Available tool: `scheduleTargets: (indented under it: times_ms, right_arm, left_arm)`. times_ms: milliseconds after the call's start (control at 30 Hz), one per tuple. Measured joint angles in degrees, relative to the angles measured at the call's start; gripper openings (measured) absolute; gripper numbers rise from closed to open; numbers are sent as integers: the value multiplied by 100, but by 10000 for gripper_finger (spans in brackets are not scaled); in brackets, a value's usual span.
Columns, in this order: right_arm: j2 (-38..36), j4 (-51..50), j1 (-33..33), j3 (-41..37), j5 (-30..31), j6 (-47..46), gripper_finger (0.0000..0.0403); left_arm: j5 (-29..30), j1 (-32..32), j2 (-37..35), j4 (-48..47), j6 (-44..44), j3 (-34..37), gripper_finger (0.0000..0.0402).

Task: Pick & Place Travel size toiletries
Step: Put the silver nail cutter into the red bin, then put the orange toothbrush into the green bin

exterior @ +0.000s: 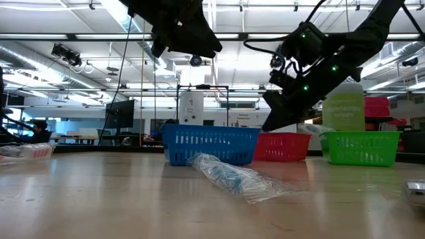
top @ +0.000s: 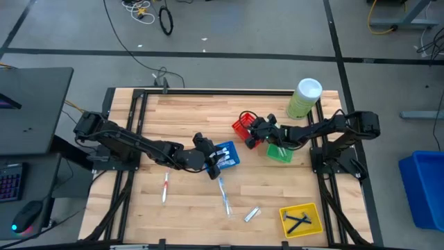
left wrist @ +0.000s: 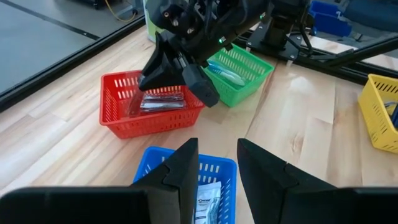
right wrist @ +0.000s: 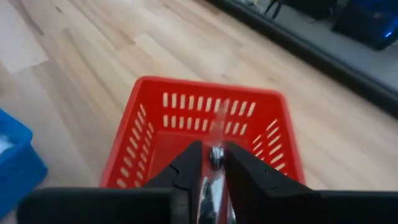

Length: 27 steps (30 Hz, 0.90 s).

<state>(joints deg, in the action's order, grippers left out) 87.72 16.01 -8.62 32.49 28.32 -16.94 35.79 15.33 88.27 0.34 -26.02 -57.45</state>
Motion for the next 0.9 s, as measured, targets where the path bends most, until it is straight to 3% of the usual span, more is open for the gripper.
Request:
scheduleTargets:
  times_ms: [267,500,667,900]
  right_arm:
    - [0,-132,66,0,-626,-528,110]
    - [0,-155,367,0,-585,-527,136]
    - [-94,79,679,0,55,-324,144]
    - [-666,213,1332,0,823,240,136]
  left_arm:
    - [-18,0,0,-3,142,0,121]
    - [-771,9,0,-489,160,0,121]
    - [-1397,80,-2,-1004,62,0,121]
    - [-2408,269,-7,-2095,-753,2,121]
